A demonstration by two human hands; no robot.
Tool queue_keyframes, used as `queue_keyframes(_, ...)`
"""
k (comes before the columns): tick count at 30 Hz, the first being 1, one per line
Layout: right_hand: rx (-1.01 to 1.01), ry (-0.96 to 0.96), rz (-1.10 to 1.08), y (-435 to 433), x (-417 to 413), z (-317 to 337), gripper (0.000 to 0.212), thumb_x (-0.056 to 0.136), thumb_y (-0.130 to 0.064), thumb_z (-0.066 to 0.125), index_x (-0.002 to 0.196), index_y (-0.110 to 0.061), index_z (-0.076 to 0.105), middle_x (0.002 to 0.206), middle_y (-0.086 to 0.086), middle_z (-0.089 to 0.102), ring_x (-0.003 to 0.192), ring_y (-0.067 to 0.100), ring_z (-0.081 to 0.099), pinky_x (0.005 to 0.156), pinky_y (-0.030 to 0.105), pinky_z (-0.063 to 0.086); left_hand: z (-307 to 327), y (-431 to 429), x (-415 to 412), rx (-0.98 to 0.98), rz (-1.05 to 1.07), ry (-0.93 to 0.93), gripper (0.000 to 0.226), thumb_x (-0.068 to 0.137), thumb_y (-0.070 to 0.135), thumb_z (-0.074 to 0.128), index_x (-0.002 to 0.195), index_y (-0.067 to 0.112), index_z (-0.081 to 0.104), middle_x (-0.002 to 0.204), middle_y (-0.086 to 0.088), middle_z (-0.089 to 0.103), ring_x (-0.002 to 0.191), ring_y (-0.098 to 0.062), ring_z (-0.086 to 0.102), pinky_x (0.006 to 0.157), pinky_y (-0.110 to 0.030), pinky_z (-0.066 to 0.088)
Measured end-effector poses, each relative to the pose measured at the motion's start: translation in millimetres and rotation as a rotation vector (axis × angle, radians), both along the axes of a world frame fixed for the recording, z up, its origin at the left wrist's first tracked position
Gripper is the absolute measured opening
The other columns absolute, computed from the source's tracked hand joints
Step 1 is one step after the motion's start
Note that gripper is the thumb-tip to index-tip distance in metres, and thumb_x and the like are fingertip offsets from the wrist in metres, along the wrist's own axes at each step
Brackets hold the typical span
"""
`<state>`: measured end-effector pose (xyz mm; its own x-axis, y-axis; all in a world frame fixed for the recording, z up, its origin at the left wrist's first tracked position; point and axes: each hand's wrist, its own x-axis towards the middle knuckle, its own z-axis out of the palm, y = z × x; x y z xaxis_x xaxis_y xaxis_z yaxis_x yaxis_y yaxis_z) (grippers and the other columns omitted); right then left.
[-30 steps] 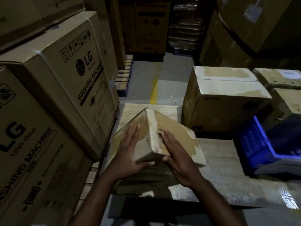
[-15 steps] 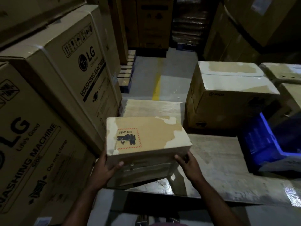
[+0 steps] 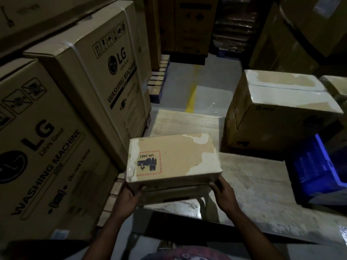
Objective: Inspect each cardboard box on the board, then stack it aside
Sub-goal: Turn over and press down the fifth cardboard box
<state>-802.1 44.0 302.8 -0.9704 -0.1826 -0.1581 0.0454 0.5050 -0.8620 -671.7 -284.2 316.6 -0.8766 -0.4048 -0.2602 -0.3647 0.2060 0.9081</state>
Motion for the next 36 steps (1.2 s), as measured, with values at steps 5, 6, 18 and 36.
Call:
queue_keyframes(5, 0.022, 0.112, -0.049, 4.3, -5.6, 37.7, 0.020, 0.100, -0.023, 0.061, 0.117, -0.029, 0.068, 0.105, -0.007, 0.072, 0.095, 0.012, 0.066, 0.069, 0.009, 0.045, 26.8, 7.6, -20.7, 0.052, 0.037, 0.053, 0.066, 0.079, 0.076, 0.061, 0.132, 0.037, 0.057, 0.122, 0.009, 0.069, 0.114, -0.015, 0.065, 0.098, -0.052, 0.053)
queue_keyframes(6, 0.056, 0.151, -0.084, 6.8, -6.2, 45.4, 0.019, 0.100, -0.028, 0.061, 0.116, -0.026, 0.071, 0.104, -0.005, 0.074, 0.091, 0.012, 0.066, 0.067, 0.012, 0.045, 28.3, 7.7, -24.2, 0.070, 0.030, 0.058, 0.069, 0.080, 0.075, 0.061, 0.135, 0.034, 0.056, 0.126, 0.007, 0.068, 0.116, -0.016, 0.065, 0.098, -0.053, 0.052)
queue_keyframes(18, 0.461, 0.178, -0.316, 29.2, 18.4, 63.2, 0.041, 0.091, -0.052, 0.065, 0.119, -0.023, 0.069, 0.091, 0.005, 0.075, 0.078, 0.029, 0.069, 0.062, 0.028, 0.039, 31.1, 58.9, -46.1, -0.013, -0.073, 0.017, 0.066, 0.102, 0.031, 0.050, 0.159, 0.030, 0.016, 0.152, 0.018, 0.028, 0.137, -0.002, 0.031, 0.105, -0.020, 0.031)
queue_keyframes(36, 0.477, -0.036, -0.205, 31.0, 10.0, 22.0, 0.079, 0.101, -0.049, 0.047, 0.160, -0.012, 0.010, 0.156, 0.013, 0.038, 0.133, 0.034, 0.048, 0.102, 0.045, 0.043, -7.2, 70.3, -103.9, -0.330, -0.134, -0.093, 0.070, 0.099, 0.043, 0.053, 0.158, 0.028, 0.019, 0.140, -0.014, 0.057, 0.120, -0.034, 0.058, 0.086, -0.031, 0.045)
